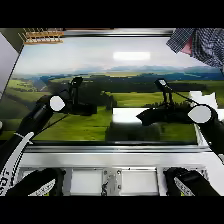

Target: Fold the clothes and pants, and hang the long-sleeved shirts on hangers.

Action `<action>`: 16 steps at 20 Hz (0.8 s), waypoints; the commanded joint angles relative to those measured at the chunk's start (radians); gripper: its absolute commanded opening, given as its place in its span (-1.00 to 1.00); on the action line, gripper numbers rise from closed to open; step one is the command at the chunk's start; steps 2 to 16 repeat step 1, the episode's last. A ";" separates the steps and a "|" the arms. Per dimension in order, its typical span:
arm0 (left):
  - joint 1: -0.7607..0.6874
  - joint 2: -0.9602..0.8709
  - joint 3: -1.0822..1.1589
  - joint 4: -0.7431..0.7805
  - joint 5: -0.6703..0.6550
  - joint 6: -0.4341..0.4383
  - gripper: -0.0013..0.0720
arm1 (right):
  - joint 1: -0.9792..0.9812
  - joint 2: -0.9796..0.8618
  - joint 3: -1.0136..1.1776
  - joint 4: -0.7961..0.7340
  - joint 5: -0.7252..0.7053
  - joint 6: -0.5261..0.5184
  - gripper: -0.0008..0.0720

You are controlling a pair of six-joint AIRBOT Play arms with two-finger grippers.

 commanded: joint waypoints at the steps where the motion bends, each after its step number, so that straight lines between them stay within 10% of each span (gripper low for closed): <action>1: 0.000 0.001 0.000 0.000 0.000 0.000 -0.95 | 0.001 -0.001 0.000 0.001 0.000 0.000 -0.93; 16: 0.000 0.001 0.000 0.000 0.000 0.000 -0.95 | 0.001 -0.001 0.000 0.001 0.000 0.000 -0.93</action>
